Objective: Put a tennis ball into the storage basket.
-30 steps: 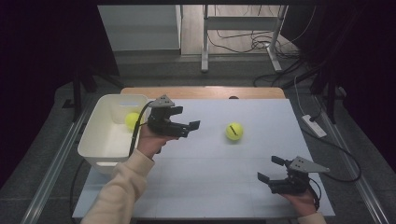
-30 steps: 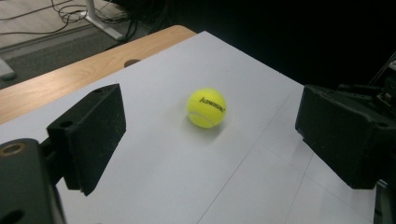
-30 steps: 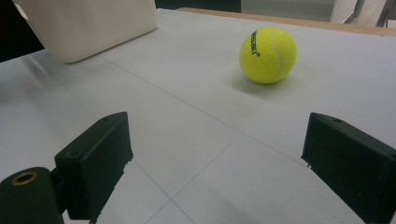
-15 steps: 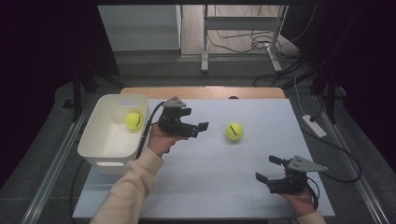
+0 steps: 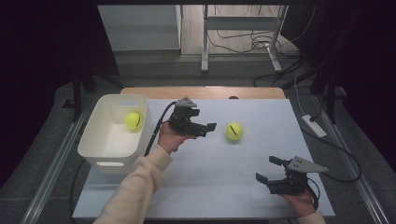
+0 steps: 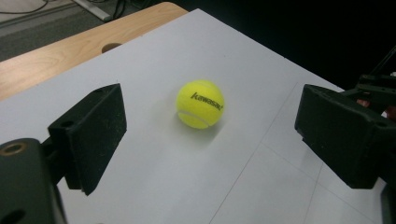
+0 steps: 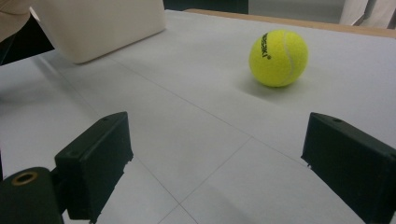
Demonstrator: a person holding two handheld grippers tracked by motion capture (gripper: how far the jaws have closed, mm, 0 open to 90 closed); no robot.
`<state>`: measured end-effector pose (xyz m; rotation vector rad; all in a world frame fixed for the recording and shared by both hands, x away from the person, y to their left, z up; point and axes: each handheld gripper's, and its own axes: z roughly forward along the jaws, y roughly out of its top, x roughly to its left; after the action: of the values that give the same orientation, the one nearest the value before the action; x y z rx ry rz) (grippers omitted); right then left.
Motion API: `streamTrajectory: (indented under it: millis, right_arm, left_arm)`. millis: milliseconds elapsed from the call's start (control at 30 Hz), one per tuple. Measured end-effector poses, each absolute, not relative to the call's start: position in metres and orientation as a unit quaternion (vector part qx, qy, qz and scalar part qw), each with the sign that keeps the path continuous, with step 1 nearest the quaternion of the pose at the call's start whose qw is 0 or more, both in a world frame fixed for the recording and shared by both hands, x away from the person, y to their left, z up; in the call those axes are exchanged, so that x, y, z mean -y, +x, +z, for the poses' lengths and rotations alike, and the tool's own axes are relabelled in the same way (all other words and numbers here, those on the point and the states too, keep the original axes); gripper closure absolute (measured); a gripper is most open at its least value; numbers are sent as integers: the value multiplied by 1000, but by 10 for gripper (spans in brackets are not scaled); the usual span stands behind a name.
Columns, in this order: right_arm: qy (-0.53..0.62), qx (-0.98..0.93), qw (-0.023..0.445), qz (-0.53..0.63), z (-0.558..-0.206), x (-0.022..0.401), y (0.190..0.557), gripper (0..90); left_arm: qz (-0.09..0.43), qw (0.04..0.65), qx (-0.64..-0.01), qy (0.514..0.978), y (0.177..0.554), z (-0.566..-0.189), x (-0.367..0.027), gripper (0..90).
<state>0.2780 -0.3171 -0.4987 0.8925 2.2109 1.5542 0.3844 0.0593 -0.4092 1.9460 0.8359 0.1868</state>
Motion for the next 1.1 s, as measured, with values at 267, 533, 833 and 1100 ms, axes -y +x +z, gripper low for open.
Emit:
streamTrajectory:
  millis: [267,533,833,1100]
  right_arm:
    - [307,-772,147,538,-499,314,282,78]
    - [306,-769,141,543,-498,313,282,78]
    - [302,-776,145,534,-500,311,283,78]
    - [304,-775,143,536,-500,310,286,78]
  left_arm:
    - [69,481,-346,802,391,-419,-49,100]
    - [66,479,-347,803,398,-427,-42,112]
    - [59,473,-346,808,406,-435,-35,113]
    - [53,473,-341,811,414,-443,-27,106]
